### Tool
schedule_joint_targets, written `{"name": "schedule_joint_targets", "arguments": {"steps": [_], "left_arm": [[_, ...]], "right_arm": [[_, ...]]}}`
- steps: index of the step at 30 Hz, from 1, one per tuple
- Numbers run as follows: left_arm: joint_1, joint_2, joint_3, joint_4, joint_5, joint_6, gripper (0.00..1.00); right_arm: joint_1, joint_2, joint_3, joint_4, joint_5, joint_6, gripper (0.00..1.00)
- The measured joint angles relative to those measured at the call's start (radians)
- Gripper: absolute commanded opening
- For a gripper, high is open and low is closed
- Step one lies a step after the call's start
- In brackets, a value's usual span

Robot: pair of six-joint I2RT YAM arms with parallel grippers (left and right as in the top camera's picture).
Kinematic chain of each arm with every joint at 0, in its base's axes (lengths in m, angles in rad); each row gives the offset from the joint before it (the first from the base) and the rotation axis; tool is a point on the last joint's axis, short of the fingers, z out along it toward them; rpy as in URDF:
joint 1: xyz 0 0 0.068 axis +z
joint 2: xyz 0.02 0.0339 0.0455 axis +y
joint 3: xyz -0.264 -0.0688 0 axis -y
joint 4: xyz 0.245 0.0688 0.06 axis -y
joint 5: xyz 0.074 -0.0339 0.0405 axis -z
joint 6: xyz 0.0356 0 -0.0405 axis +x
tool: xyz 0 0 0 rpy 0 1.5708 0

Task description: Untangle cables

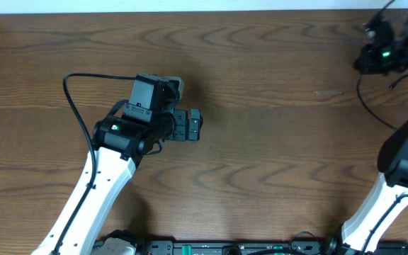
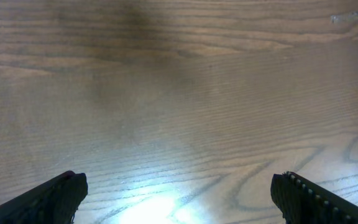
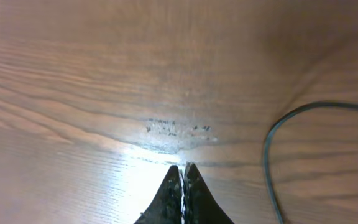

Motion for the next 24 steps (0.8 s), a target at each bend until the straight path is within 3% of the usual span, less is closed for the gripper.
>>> {"name": "schedule_joint_targets", "arguments": {"steps": [9, 21, 24], "left_arm": [[0.0, 0.0, 0.0, 0.0, 0.0, 0.0, 1.0], [0.0, 0.0, 0.0, -0.002, 0.0, 0.0, 1.0], [0.0, 0.0, 0.0, -0.002, 0.0, 0.0, 1.0]], "right_arm": [[0.034, 0.0, -0.211, 0.235, 0.186, 0.192, 0.01], [0.03, 0.0, -0.435, 0.483, 0.224, 0.239, 0.02], [0.03, 0.0, -0.486, 0.617, 0.225, 0.242, 0.02]]}}
